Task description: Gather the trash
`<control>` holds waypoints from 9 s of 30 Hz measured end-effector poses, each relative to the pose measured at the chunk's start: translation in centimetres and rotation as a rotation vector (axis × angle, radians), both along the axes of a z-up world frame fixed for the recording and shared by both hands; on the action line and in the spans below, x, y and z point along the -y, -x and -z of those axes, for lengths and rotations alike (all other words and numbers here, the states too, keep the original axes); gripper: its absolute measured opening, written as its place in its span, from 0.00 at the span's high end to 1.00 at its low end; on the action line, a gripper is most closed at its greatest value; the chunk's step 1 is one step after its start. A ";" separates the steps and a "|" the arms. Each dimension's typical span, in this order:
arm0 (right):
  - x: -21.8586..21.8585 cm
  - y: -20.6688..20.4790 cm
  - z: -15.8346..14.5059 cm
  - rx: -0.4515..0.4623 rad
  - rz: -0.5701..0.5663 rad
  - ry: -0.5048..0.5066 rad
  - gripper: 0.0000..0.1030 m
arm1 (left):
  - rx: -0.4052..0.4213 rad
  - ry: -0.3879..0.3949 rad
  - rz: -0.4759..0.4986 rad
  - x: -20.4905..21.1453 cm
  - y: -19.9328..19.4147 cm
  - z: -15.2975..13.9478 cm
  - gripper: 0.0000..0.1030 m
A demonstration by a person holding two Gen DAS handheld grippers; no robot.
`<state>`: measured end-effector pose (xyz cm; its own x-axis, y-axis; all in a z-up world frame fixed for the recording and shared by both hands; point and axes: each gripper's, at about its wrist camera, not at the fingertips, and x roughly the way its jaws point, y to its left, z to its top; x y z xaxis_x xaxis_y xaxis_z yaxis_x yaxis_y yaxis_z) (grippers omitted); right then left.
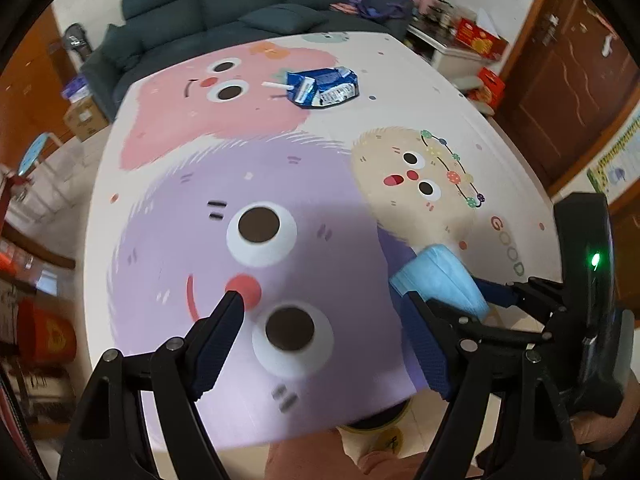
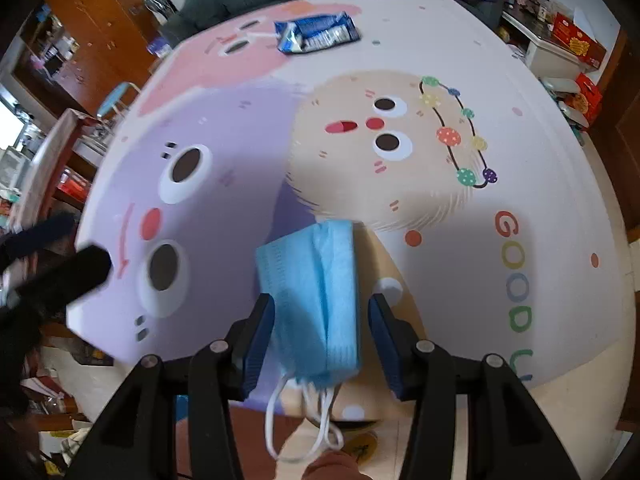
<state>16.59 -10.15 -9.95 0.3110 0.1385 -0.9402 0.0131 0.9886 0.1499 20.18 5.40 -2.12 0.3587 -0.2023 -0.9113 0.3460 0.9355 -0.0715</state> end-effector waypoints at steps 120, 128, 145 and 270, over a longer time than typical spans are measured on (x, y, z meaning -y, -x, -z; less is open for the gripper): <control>8.0 19.8 14.4 -0.190 0.230 -0.383 0.88 | -0.415 -0.018 -0.096 8.6 17.5 19.2 0.59; 7.7 17.7 25.3 -0.238 0.303 -0.393 0.52 | -0.430 0.032 -0.215 5.9 16.8 29.7 0.47; 5.9 16.0 26.9 -0.186 0.209 -0.245 0.38 | -0.338 -0.029 -0.248 3.5 16.7 30.5 0.09; 4.2 18.5 -13.3 0.346 -0.035 -0.079 0.34 | 0.186 -0.038 -0.405 2.3 22.0 -6.9 0.09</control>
<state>-1.89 -14.36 3.33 0.6027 0.2231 -0.7662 -0.0857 0.9727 0.2158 -1.83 3.09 4.74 0.5602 0.0210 -0.8281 -0.0454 0.9990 -0.0054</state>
